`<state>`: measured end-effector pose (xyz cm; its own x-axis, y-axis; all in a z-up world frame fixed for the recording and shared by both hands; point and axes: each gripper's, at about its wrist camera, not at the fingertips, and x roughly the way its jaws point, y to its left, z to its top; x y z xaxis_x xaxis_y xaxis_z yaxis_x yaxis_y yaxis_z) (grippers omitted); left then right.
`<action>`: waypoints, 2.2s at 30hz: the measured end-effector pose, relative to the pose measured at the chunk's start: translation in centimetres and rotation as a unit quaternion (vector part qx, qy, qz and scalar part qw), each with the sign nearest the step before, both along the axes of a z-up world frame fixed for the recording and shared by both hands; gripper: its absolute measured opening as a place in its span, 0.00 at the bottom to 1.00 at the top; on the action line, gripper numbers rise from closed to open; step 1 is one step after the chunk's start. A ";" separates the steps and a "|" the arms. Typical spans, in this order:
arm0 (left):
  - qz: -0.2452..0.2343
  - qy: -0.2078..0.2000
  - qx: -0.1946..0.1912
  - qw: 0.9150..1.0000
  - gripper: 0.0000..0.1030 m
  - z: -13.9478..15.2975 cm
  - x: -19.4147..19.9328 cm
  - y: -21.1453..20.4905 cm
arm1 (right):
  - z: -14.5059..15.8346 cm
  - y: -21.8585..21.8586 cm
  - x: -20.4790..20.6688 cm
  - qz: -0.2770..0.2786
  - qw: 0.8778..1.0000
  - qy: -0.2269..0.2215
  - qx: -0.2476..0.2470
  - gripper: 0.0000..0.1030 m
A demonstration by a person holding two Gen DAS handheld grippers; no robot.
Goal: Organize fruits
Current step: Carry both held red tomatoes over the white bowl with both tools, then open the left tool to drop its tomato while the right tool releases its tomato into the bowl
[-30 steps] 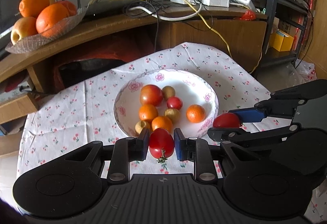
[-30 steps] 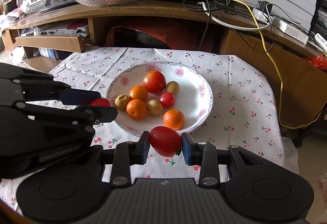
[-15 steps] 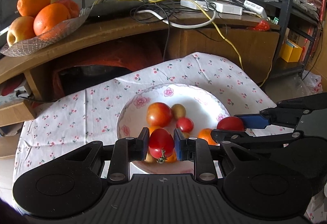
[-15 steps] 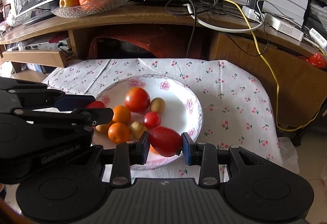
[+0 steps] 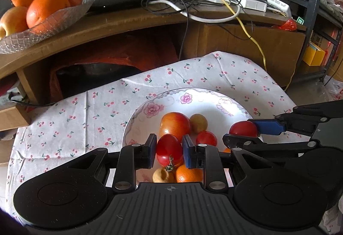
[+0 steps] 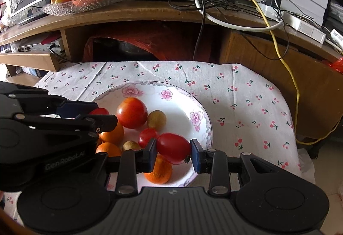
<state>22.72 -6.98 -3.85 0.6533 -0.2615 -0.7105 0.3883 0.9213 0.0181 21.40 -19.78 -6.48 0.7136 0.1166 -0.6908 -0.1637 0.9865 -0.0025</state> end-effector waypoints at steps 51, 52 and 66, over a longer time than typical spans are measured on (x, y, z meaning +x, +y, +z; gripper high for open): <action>0.024 -0.007 -0.001 1.000 0.53 0.1 0.9 0.5 | 0.2 -0.8 1.5 -0.012 1.000 -0.011 0.024 0.35; 0.025 -0.008 -0.002 1.000 0.55 0.1 0.9 0.6 | 0.3 -0.9 1.5 -0.014 0.999 -0.011 0.028 0.36; 0.040 -0.031 0.012 0.999 0.75 1.7 -0.7 1.3 | 1.8 -1.9 0.2 -0.030 0.998 -0.018 0.050 0.41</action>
<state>22.03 -5.69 -2.20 0.7140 -0.1898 -0.6740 0.3108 0.9484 0.0622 21.61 -21.69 -4.73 0.7452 0.1402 -0.6519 -0.1068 0.9901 0.0908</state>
